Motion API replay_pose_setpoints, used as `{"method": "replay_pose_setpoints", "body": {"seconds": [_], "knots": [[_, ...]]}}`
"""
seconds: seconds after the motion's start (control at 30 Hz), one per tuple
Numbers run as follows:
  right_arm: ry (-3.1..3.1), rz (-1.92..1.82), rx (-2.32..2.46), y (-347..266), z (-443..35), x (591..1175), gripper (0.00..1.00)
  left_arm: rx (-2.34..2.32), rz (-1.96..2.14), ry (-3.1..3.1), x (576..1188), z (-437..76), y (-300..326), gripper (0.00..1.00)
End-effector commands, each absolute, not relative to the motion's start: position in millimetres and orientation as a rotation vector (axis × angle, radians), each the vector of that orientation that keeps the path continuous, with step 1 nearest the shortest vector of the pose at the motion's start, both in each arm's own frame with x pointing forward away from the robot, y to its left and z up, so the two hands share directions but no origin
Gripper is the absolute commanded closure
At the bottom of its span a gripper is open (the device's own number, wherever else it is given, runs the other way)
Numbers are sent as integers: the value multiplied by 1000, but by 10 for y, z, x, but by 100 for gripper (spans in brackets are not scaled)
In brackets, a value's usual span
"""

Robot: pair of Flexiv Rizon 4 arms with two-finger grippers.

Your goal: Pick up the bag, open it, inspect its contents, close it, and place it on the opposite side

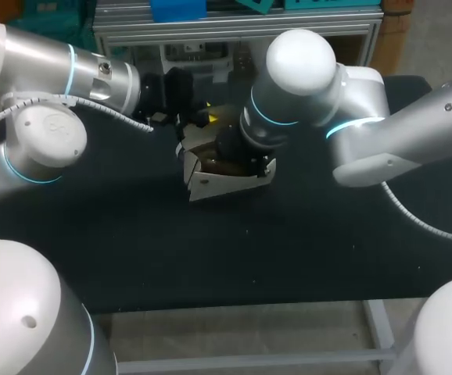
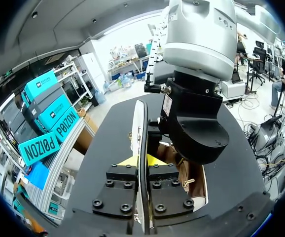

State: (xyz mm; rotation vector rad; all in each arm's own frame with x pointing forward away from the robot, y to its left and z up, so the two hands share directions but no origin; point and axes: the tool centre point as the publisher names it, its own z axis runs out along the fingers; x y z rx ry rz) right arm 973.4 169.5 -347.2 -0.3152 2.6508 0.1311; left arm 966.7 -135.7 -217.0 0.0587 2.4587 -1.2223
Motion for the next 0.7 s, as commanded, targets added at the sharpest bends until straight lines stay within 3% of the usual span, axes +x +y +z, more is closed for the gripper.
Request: {"method": "replay_pose_setpoints", "body": {"seconds": [0.03,0.57,0.6,0.67,0.7], "knots": [[2651,126,-317,1678,-3571,9773,0,62,-1228,2454,9623,-2120,-1344,100],[2625,129,-310,1659,-3488,9779,0,66,-1221,2458,9621,-2122,-1365,100],[2620,130,-310,1658,-3478,9781,38,67,-1221,2458,9620,-2121,-1367,100],[2609,126,-307,1656,-3458,9783,94,69,-1221,2459,9618,-2121,-1369,100],[2602,129,-308,1655,-3444,9782,100,69,-1220,2460,9617,-2123,-1371,100]]}}
